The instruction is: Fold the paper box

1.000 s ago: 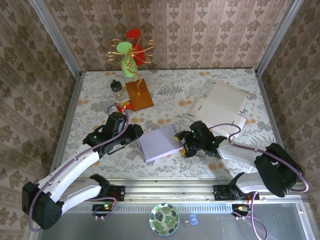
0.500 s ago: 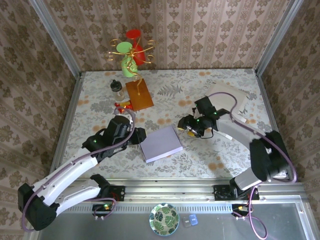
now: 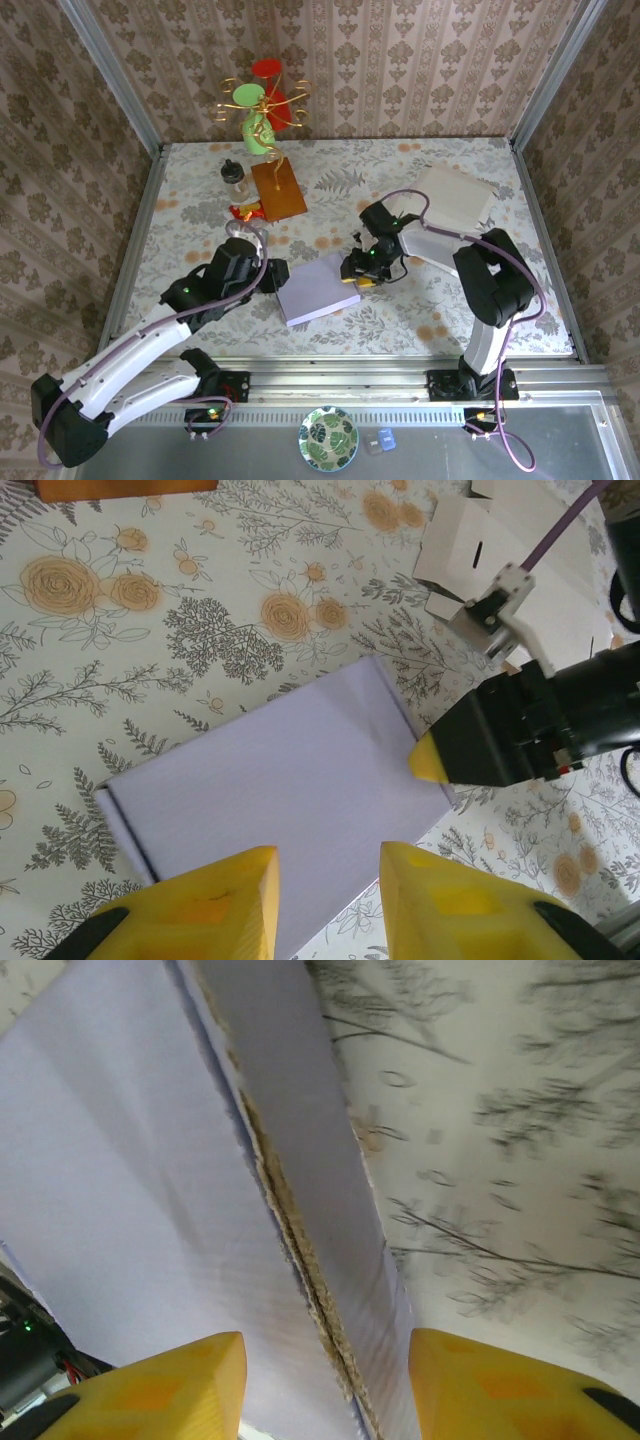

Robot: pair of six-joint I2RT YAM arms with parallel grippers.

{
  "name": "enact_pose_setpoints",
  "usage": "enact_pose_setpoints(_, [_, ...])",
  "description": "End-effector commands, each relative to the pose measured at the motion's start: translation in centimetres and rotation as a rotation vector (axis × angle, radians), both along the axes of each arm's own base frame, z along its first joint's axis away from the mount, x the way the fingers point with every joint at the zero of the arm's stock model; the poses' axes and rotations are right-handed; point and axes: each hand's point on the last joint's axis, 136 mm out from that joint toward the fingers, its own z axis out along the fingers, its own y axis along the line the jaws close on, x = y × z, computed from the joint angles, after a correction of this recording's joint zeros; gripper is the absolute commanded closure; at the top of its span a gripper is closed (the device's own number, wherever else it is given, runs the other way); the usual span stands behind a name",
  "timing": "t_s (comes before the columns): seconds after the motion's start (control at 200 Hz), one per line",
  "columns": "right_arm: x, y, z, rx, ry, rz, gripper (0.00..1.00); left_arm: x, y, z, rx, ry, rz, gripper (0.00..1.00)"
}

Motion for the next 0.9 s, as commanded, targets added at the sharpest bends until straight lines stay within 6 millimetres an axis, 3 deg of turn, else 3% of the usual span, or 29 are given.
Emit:
enact_pose_setpoints(0.0, [0.8,2.5,0.3,0.064,-0.003,-0.067,0.56,-0.1,0.2,0.8,-0.004,-0.011,0.013,0.67])
enact_pose_setpoints(0.225, [1.7,8.0,0.7,0.083,-0.041,-0.151,0.65,-0.5,0.1,1.2,-0.028,-0.004,0.008,0.68])
enact_pose_setpoints(0.415, [2.5,13.3,0.3,0.151,-0.021,-0.289,0.65,-0.6,-0.1,1.5,-0.06,0.015,0.024,0.69])
enact_pose_setpoints(0.52, [2.9,17.1,1.1,0.212,-0.001,-0.298,0.63,-0.7,-0.4,1.6,-0.09,0.034,0.023,0.68])
enact_pose_setpoints(0.595, [3.3,18.6,1.3,0.229,0.013,-0.319,0.61,-0.8,-0.6,1.4,-0.117,0.058,0.023,0.68])
enact_pose_setpoints(0.74, [4.6,17.8,2.4,0.247,0.004,-0.415,0.54,-0.7,-1.4,0.8,-0.192,0.095,0.034,0.68])
enact_pose_setpoints(0.835, [4.7,14.8,4.2,0.219,-0.025,-0.458,0.48,-0.2,-2.2,0.3,-0.243,0.122,0.062,0.68])
enact_pose_setpoints(0.895, [4.6,11.6,5.6,0.194,-0.055,-0.486,0.45,0.1,-3.0,0.0,-0.255,0.15,0.082,0.68])
